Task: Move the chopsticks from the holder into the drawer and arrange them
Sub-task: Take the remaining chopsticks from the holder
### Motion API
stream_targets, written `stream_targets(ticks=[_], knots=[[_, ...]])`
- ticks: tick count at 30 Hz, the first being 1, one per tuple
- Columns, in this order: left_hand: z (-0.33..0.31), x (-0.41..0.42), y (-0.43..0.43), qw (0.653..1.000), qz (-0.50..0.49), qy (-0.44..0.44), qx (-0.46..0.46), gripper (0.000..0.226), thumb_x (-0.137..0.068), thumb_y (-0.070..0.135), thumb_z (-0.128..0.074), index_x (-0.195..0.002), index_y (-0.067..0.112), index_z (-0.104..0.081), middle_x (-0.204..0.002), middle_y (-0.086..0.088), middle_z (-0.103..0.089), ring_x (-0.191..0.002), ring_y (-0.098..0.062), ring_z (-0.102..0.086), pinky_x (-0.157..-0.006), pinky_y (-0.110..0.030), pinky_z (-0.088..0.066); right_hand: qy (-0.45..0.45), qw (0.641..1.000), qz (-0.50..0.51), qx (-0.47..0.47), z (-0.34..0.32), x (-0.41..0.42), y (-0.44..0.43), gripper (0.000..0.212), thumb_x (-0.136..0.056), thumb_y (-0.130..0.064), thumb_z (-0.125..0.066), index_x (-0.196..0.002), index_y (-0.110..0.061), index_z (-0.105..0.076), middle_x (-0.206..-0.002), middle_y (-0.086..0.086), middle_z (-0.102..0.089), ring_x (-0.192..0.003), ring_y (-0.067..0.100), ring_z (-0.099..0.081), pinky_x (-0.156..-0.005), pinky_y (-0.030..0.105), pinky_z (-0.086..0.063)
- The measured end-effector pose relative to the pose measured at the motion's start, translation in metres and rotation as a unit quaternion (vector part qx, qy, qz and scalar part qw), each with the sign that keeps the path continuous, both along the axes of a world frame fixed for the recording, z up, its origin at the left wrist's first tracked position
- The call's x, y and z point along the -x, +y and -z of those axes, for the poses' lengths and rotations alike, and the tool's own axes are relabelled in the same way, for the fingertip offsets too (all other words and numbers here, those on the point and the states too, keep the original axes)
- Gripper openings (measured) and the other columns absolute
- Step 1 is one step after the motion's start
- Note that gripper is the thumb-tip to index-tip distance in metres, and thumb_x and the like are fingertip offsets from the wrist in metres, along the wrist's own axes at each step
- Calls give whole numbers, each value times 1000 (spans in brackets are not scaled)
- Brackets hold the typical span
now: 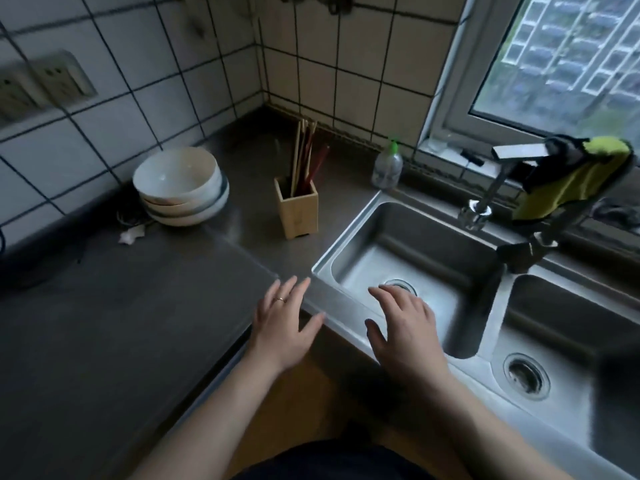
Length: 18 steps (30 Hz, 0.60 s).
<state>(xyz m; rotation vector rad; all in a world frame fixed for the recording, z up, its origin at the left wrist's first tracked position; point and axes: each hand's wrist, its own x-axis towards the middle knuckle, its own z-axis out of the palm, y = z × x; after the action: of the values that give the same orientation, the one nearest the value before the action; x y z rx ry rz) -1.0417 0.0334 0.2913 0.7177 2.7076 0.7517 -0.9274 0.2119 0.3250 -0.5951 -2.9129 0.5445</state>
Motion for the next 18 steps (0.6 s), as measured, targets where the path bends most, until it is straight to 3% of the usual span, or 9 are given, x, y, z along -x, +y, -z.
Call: stream_targets(ticks=[7, 18], knots=[[-6, 62, 25, 996, -76, -20, -47, 70, -91, 60, -42, -153, 31, -27, -161, 6, -23, -149, -16, -7, -119, -38, -10, -2, 998, -59, -2, -12, 85, 35, 50, -87, -34, -58, -136, -26, -47, -139, -5, -50, -127, 24, -46, -106, 40, -34], [-8, 202, 51, 989, -107, -50, -94, 67, -93, 51, -54, -151, 27, -30, -158, 3, -31, -148, -21, -18, -119, -45, -21, 37, 997, -67, -3, -28, 211, 49, 52, -86, -31, -61, -136, -25, -47, -135, -4, -51, -126, 23, -46, -107, 40, -34]])
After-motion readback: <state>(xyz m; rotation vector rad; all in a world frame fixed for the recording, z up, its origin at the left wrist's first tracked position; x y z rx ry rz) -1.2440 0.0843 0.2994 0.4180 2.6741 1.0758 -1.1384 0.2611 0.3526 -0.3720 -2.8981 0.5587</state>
